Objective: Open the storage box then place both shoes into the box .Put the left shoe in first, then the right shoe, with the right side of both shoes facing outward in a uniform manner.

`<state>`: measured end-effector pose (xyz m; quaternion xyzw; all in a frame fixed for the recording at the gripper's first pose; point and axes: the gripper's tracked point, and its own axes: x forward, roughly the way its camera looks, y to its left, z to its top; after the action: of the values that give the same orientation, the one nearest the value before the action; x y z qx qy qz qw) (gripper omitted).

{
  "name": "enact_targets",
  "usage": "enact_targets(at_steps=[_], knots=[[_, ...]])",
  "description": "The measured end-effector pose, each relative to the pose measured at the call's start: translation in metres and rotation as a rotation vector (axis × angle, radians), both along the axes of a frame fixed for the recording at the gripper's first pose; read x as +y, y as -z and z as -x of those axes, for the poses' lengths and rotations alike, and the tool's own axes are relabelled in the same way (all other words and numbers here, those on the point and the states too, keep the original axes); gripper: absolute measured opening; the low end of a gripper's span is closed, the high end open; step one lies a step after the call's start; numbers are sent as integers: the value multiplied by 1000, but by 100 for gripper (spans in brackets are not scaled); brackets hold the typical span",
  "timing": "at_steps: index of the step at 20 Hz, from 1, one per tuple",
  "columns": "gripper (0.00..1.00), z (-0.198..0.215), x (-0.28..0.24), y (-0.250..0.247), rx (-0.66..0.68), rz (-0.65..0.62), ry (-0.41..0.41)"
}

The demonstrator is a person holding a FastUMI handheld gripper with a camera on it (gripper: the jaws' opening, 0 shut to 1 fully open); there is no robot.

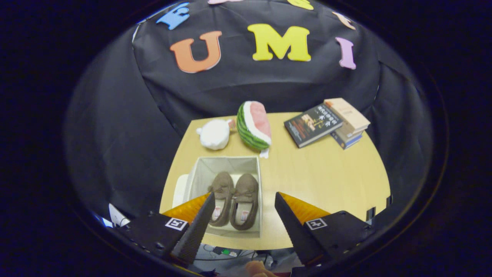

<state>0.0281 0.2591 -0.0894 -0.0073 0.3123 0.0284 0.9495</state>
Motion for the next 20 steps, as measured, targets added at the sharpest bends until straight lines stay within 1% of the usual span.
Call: enact_targets(at_steps=[1,3,5,8,11,13,16,18,20], knots=[[96,5,-12,-25,-72,20,4],[96,19,-30,-72,-221,17,21],[95,37,-56,-110,-333,35,43],[95,64,-84,-143,-430,46,48],[95,86,-121,-181,-538,107,69],[96,99,-139,-194,-601,121,70],[96,119,-155,-206,-668,100,8],[95,129,-172,-216,-719,99,-19],[95,136,-188,-213,-734,89,-44]])
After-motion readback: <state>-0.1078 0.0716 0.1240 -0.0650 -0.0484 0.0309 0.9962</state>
